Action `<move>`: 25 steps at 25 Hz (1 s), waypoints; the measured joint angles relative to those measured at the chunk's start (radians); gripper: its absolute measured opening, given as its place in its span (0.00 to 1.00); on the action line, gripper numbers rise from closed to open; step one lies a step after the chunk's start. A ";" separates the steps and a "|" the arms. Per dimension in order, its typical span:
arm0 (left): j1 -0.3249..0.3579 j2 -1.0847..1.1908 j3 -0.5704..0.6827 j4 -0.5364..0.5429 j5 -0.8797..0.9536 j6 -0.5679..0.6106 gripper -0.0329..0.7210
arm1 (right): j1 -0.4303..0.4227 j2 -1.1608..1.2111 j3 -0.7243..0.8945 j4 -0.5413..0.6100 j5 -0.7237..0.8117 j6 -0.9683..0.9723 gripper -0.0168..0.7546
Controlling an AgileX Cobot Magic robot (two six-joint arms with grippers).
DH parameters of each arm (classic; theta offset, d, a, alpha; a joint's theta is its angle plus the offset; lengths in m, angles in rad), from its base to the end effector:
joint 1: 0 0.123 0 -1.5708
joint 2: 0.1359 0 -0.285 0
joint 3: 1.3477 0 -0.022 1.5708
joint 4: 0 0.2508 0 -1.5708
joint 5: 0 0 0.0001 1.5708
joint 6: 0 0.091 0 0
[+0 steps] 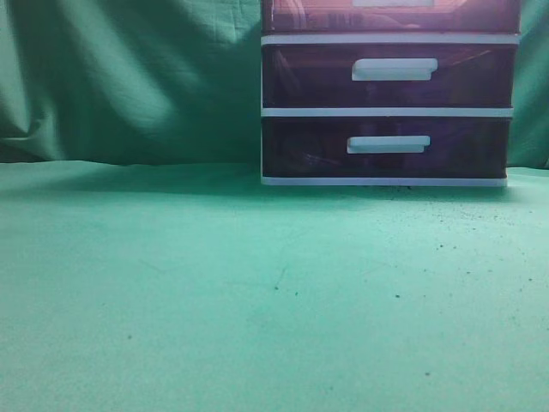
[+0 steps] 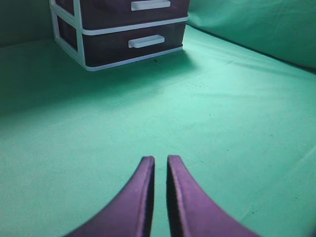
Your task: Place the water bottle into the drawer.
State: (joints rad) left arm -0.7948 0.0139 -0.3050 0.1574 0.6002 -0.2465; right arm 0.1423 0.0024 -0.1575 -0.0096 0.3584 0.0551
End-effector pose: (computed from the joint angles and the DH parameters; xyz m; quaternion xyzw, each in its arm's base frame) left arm 0.0279 -0.0169 0.2591 0.2329 0.7433 -0.2444 0.5774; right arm 0.0459 0.0063 0.2332 -0.0348 0.7461 0.0613 0.6621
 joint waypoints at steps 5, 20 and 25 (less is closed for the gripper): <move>0.000 0.000 0.000 0.002 0.000 0.000 0.14 | -0.033 -0.011 0.144 -0.005 -0.021 0.028 0.02; 0.000 0.000 0.000 0.002 0.000 0.000 0.14 | -0.041 -0.011 0.184 -0.006 0.017 0.049 0.08; 0.000 0.000 0.000 0.002 0.000 0.000 0.14 | -0.041 -0.011 0.184 -0.006 0.018 0.050 0.08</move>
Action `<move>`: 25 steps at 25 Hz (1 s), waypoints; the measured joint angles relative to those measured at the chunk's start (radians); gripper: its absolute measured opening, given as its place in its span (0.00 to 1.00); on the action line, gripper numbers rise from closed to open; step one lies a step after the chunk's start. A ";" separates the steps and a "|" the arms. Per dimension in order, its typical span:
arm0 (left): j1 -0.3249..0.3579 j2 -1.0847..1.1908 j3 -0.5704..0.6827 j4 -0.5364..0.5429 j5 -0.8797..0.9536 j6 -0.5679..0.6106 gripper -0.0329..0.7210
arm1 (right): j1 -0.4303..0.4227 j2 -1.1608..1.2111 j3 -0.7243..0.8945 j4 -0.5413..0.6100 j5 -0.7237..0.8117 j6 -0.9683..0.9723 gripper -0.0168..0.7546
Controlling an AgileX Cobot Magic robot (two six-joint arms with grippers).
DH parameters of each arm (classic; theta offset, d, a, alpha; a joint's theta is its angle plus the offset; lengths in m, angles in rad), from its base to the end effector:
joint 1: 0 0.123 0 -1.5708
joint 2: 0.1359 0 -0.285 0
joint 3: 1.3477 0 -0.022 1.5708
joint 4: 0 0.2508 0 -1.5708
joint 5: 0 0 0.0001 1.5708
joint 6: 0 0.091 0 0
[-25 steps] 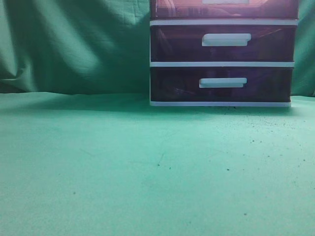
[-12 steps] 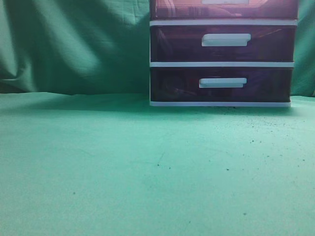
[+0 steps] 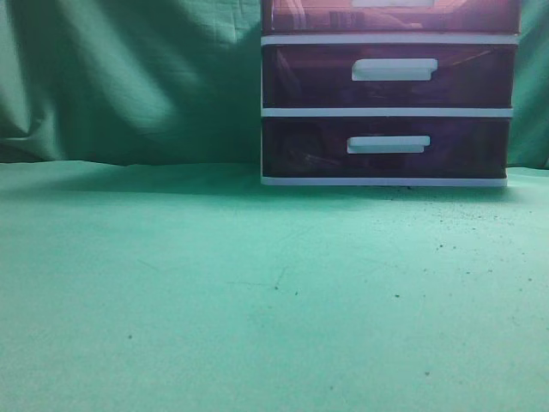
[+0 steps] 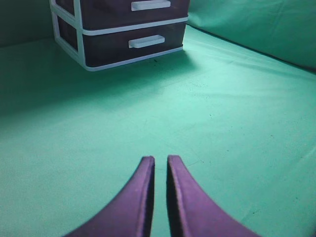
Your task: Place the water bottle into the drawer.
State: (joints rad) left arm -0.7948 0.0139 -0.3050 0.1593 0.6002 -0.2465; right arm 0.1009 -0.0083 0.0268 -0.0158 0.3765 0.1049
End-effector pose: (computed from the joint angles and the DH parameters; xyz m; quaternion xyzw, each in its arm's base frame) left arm 0.0280 -0.0169 0.2591 0.2331 0.7432 -0.2436 0.5779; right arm 0.0525 0.0048 0.1708 -0.0026 0.8071 0.0540 0.5879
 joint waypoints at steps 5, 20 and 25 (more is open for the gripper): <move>0.000 0.000 0.000 0.000 0.000 0.000 0.14 | 0.000 0.000 0.000 0.000 0.000 0.000 0.08; 0.552 0.000 0.188 0.058 -0.295 0.000 0.14 | 0.000 0.000 0.000 0.000 0.000 0.002 0.08; 0.757 0.000 0.325 0.058 -0.396 0.000 0.14 | 0.000 0.000 0.000 0.000 0.001 0.002 0.08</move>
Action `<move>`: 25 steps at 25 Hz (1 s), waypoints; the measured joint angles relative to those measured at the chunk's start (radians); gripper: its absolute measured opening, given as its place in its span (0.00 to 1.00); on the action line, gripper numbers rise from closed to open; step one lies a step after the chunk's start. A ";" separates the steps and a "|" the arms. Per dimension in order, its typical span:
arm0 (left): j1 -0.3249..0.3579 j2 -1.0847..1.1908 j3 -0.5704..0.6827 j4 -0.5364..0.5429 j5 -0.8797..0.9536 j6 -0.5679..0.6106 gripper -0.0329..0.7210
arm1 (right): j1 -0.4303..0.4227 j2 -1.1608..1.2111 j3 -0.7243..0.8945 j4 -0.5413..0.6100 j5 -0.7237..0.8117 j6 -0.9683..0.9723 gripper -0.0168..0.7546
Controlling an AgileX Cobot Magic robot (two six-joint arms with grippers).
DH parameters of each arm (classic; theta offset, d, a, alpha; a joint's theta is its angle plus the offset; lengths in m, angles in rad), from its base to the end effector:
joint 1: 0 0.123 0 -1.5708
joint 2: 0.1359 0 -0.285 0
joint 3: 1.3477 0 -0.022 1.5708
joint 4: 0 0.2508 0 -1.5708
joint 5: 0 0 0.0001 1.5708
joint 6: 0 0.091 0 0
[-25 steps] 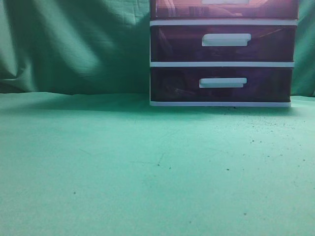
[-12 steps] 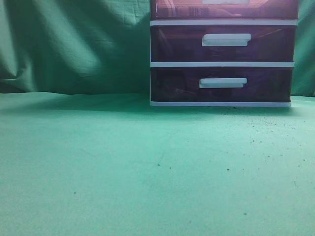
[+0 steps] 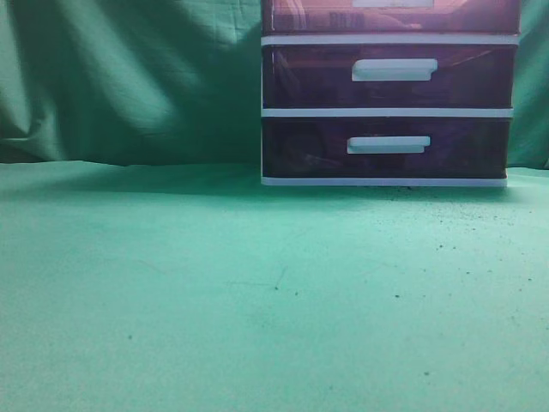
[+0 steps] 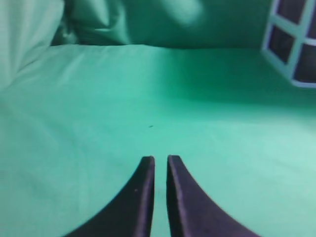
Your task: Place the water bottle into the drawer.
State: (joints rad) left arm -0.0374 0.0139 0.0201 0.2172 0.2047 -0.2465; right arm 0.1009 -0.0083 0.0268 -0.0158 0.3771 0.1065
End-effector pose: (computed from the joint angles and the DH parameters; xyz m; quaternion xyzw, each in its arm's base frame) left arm 0.0575 0.0019 0.1874 -0.0129 0.7569 -0.0066 0.6534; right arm 0.0525 0.0048 0.1707 -0.0020 0.8073 0.0544 0.5876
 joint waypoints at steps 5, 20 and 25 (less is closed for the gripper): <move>0.042 -0.022 0.002 0.000 0.058 0.033 0.14 | 0.000 0.000 0.002 0.000 0.002 0.000 0.08; 0.042 -0.022 0.002 0.000 0.155 0.059 0.14 | 0.000 0.000 0.002 0.000 0.004 0.000 0.08; 0.042 -0.022 0.002 0.000 0.155 0.059 0.14 | 0.000 0.000 0.002 0.000 0.004 0.000 0.08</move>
